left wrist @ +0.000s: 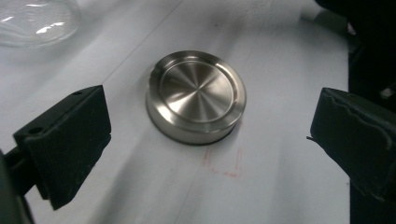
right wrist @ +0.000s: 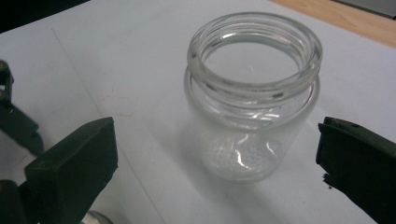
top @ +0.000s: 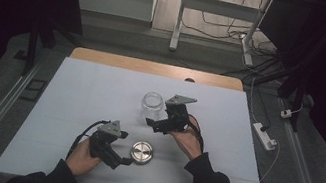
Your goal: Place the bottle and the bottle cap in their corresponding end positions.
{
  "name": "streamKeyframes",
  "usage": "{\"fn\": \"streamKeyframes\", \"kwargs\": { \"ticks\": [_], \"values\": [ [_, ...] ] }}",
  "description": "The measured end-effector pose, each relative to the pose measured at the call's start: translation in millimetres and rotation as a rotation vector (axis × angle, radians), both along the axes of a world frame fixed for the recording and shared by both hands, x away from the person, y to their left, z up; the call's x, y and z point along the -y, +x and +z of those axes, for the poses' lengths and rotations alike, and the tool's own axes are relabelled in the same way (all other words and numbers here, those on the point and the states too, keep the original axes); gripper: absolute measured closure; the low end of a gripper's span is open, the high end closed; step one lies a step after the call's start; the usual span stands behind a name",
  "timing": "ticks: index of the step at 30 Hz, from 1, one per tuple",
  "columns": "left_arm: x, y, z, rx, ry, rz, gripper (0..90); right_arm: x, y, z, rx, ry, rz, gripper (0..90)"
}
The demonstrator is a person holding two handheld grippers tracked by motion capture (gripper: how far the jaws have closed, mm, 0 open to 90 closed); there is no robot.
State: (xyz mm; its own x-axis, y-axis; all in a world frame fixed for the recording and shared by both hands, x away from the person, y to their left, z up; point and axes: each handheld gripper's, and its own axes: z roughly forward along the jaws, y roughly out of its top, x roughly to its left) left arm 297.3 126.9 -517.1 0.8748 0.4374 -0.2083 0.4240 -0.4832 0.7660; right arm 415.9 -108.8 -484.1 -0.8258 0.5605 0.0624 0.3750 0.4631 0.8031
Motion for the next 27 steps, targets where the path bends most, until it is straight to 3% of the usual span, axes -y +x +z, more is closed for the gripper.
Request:
{"fn": "streamKeyframes", "kwargs": {
  "ticks": [5, 10, 16, 22, 27],
  "values": [
    [-10.1, -1.6, 1.7, -0.007, -0.006, 0.029, 0.0, 4.6, -4.8, 1.7, -0.044, 0.002, 0.005, 0.0],
    [-14.8, -3.2, 2.3, -0.005, 0.000, 0.042, 0.0, 10.6, -7.7, 3.1, -0.059, 0.026, 0.016, 0.0],
    [-19.3, -8.1, 2.5, 0.009, 0.019, 0.050, 0.0, 18.5, -17.4, 7.2, -0.040, 0.043, 0.031, 0.0],
    [-27.8, -12.0, 3.9, 0.001, -0.004, 0.065, 0.0, 26.5, -30.7, 11.5, 0.002, 0.051, 0.037, 0.0],
    [-33.5, -16.7, 3.5, -0.003, -0.008, 0.081, 0.0, 31.9, -38.8, 12.0, 0.011, 0.052, 0.040, 0.0]
  ]
}}
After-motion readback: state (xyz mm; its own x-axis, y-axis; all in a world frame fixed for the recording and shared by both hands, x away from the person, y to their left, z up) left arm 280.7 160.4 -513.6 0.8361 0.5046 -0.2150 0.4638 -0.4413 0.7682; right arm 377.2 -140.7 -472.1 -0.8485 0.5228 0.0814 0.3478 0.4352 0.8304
